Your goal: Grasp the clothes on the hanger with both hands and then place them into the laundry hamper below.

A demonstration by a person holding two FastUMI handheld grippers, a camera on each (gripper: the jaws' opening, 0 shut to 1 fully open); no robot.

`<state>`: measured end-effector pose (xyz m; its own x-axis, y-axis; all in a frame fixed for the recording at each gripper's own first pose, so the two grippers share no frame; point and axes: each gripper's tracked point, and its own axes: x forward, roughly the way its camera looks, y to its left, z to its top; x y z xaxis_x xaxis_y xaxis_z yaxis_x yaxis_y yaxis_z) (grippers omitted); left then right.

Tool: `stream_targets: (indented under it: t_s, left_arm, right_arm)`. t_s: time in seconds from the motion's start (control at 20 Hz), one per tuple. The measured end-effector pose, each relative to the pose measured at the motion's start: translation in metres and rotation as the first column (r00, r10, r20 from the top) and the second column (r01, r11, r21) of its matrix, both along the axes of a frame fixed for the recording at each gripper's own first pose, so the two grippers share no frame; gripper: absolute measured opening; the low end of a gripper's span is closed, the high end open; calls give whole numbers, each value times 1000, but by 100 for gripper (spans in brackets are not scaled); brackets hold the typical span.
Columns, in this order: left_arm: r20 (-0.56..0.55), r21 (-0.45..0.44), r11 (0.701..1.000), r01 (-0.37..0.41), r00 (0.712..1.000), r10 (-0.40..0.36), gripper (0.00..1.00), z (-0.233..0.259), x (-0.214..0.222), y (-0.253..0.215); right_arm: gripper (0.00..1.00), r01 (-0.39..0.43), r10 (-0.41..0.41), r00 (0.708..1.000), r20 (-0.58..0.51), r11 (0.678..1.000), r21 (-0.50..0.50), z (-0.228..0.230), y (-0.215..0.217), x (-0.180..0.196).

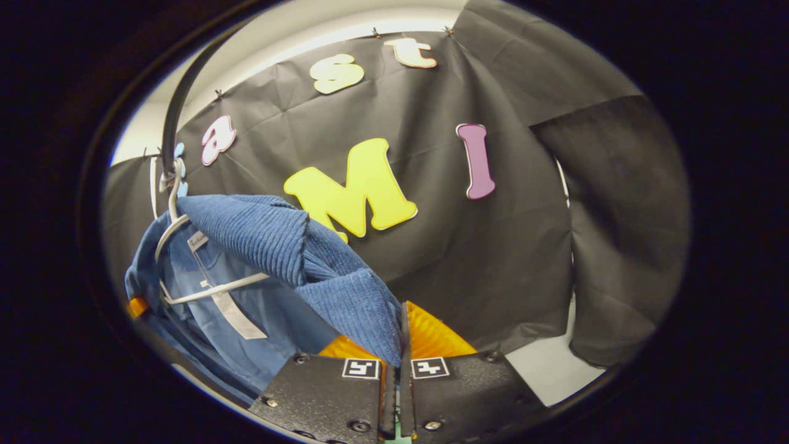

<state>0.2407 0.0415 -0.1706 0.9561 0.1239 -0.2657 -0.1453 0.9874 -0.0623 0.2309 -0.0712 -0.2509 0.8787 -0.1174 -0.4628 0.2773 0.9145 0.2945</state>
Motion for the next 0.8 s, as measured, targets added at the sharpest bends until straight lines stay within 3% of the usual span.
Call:
stream_targets:
  t_s: [0.1, 0.15, 0.35, 0.8]
  left_arm:
    - [-4, -10, 1000, 11, 1000, -11, 1, 2, 3, 2]
    - [-8, -18, 1000, 18, 1000, -18, 6, 3, 7, 3]
    - [-22, -51, 998, 37, 999, -38, 1, 5, 19, 7]
    - [-25, -81, 995, 61, 998, -64, 1, 11, 43, 25]
  right_arm:
    - [6, -17, 17, 1000, -6, 1000, 22, 2, 1, 2]
    - [6, -20, 21, 1000, -7, 999, 45, 2, -1, 6]
    - [6, -29, 28, 1000, 12, 989, 145, 10, -8, 16]
    - [6, -46, 14, 995, 97, 940, 338, 32, -26, 57]
